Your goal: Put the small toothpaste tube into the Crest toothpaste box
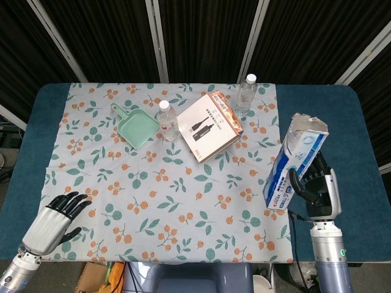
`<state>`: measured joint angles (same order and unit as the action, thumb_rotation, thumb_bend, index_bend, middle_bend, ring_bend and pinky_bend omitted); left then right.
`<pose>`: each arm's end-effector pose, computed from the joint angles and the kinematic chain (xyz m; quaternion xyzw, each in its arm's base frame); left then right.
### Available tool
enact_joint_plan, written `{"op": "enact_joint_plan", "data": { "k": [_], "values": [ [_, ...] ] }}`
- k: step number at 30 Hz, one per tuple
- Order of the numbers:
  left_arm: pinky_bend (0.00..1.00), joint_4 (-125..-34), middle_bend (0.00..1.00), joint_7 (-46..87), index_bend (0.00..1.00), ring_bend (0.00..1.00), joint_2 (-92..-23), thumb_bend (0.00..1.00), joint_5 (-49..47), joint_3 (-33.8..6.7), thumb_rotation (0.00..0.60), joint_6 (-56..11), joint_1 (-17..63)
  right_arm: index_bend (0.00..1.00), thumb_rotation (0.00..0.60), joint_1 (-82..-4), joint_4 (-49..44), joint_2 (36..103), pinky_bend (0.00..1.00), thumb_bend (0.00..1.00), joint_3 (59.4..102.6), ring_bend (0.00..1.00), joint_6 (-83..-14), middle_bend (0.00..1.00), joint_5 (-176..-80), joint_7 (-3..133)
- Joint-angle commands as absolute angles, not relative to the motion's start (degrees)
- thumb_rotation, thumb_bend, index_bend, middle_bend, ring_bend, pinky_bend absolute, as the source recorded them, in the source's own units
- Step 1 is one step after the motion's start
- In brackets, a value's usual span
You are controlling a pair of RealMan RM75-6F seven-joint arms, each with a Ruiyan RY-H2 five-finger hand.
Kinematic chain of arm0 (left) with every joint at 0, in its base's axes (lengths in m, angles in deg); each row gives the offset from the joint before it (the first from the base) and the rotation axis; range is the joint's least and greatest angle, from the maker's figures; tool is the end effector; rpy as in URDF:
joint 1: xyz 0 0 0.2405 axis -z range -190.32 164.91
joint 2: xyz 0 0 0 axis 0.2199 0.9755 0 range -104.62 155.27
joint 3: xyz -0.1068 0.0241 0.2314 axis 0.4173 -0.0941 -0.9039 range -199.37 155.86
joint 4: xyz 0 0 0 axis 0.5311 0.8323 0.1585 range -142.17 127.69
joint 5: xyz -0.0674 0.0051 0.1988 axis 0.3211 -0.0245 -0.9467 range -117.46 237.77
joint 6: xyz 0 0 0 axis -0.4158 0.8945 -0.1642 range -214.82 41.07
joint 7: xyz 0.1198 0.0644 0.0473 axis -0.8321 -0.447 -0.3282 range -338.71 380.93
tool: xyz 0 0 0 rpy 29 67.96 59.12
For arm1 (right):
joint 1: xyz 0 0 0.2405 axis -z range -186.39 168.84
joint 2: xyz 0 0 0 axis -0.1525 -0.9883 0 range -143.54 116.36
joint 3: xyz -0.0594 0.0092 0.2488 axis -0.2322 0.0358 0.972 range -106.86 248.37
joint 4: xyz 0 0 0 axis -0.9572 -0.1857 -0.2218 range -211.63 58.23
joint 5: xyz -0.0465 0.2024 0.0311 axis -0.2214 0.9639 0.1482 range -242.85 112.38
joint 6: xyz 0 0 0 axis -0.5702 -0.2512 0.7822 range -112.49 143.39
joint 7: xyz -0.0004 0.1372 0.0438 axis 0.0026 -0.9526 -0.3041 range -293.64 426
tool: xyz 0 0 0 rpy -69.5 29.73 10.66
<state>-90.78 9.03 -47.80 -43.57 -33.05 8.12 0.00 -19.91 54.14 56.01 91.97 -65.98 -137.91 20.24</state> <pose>-0.2700 0.1608 0.0976 -0.7405 -0.2229 -0.4159 0.4785 -0.1348 -0.2305 0.1571 0.1523 -0.6544 0.7342 0.0978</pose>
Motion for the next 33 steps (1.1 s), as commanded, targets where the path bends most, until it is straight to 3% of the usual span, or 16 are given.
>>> {"op": "enact_joint_plan", "data": {
  "k": [1, 9, 21, 33],
  "values": [
    [0.32, -91.05, 0.23, 9.04, 0.26, 0.22, -47.63, 0.04, -43.68, -32.85, 0.6, 7.8, -0.13, 0.4, 0.6, -19.77, 54.36, 55.73, 0.5, 0.44, 92.07, 0.52, -66.01, 0.54, -137.61, 20.57],
    [0.32, -91.63, 0.23, 9.05, 0.26, 0.22, -47.2, 0.04, -44.1, -32.26, 0.6, 6.95, -0.43, 0.43, 0.6, -20.57, 51.37, 56.02, 0.5, 0.45, 89.51, 0.54, -64.65, 0.56, -136.61, 29.48],
    [0.31, -91.2, 0.24, 10.36, 0.25, 0.22, -47.02, 0.04, -45.36, -31.4, 0.6, 6.47, -0.8, 0.43, 0.6, -24.62, 40.57, 61.34, 0.5, 0.45, 77.59, 0.54, -56.61, 0.56, -132.36, 59.51],
    [0.31, -91.32, 0.24, 10.52, 0.25, 0.22, -46.88, 0.04, -46.04, -30.71, 0.6, 5.67, -1.14, 0.43, 0.6, -26.41, 32.43, 71.43, 0.5, 0.45, 74.43, 0.54, -54.48, 0.56, -126.11, 72.41]
  ]
}}
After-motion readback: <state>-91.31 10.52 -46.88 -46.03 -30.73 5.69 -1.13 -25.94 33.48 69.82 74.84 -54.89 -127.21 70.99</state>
